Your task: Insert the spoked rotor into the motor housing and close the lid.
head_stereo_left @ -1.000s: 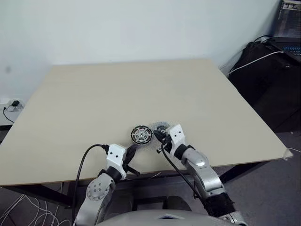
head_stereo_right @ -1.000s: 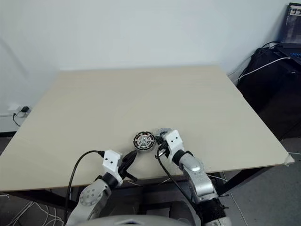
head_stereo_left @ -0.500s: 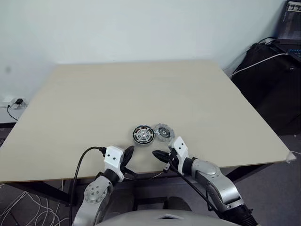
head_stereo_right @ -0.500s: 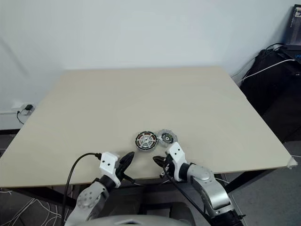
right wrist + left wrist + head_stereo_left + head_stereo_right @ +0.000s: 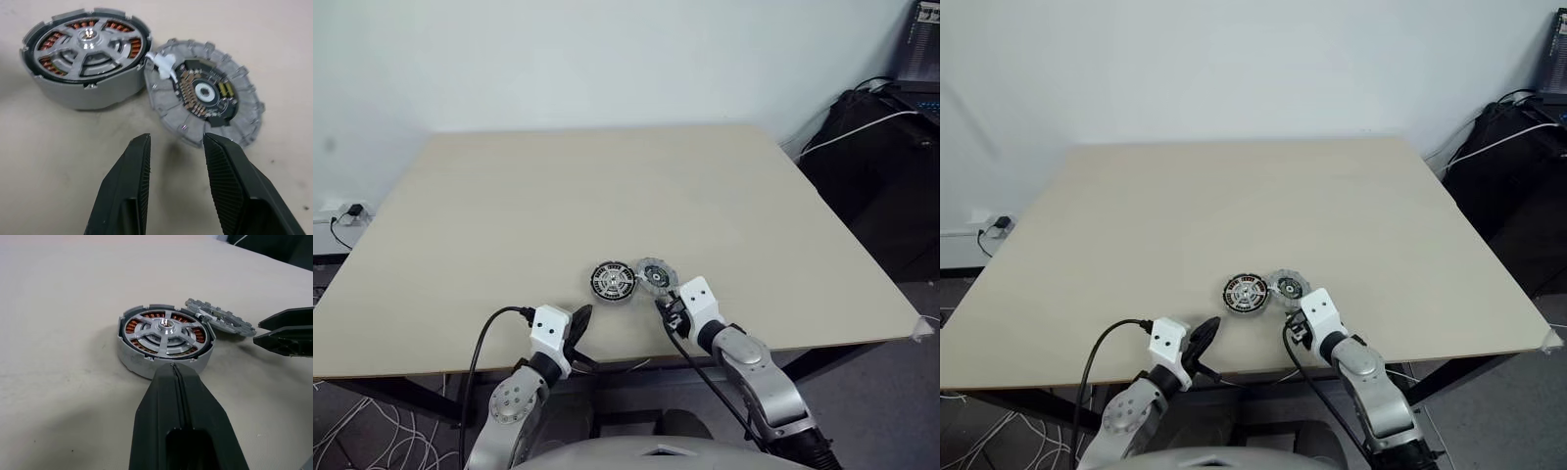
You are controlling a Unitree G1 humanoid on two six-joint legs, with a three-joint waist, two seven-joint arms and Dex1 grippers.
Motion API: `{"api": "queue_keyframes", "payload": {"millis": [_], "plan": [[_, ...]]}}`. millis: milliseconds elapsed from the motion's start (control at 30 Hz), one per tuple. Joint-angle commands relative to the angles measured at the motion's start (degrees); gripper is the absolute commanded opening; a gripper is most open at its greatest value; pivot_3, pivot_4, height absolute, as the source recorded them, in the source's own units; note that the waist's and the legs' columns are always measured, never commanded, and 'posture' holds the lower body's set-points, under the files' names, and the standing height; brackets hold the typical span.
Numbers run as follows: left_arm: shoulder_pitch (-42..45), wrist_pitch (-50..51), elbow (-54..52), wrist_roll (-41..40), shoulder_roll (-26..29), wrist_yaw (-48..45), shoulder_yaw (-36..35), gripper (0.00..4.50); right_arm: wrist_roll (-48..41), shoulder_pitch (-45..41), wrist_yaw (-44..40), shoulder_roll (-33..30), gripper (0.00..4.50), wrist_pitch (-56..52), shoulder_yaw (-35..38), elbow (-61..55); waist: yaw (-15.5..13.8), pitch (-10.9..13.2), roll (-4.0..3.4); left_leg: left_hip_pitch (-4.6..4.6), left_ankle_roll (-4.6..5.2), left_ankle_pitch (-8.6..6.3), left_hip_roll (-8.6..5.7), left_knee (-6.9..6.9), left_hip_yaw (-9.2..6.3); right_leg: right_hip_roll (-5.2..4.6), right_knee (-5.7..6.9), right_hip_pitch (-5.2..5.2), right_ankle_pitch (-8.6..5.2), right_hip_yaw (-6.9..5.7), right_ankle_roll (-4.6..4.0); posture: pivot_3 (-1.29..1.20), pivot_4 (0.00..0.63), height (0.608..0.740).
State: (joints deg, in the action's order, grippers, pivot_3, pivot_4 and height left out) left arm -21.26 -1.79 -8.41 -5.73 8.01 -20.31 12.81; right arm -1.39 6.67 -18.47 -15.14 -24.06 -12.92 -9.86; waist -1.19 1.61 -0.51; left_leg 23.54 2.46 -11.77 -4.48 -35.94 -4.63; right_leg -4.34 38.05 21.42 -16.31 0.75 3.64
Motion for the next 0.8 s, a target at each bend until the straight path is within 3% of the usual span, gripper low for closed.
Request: {"api": "queue_keyframes", "payload": {"millis": [33, 800], "plan": [[0.7, -1.9, 0.3, -0.4, -0.1, -0.4, -0.3, 0.00, -0.7, -0.4, 0.8, 0.7, 1.84, -0.3, 2.1, -1.0, 0.0, 0.0, 0.00, 0.00, 0.00, 0.00, 0.00, 0.00, 0.00, 0.00, 0.00, 0.00, 0.00, 0.00, 0.04, 0.00, 0.000, 0.740], [2.2, -6.6, 6.6, -0.4, -1.0, -1.5, -1.1, 0.00, 6.9, -2.6, 2.2, -1.0, 1.84, 4.2, 1.3, 4.4, 0.0, -0.1, -0.13, -0.04, 0.01, 0.01, 0.00, -0.05, 0.03, 0.02, 0.03, -0.03, 0.05, -0.02, 0.05, 0.00, 0.000, 0.740]]}}
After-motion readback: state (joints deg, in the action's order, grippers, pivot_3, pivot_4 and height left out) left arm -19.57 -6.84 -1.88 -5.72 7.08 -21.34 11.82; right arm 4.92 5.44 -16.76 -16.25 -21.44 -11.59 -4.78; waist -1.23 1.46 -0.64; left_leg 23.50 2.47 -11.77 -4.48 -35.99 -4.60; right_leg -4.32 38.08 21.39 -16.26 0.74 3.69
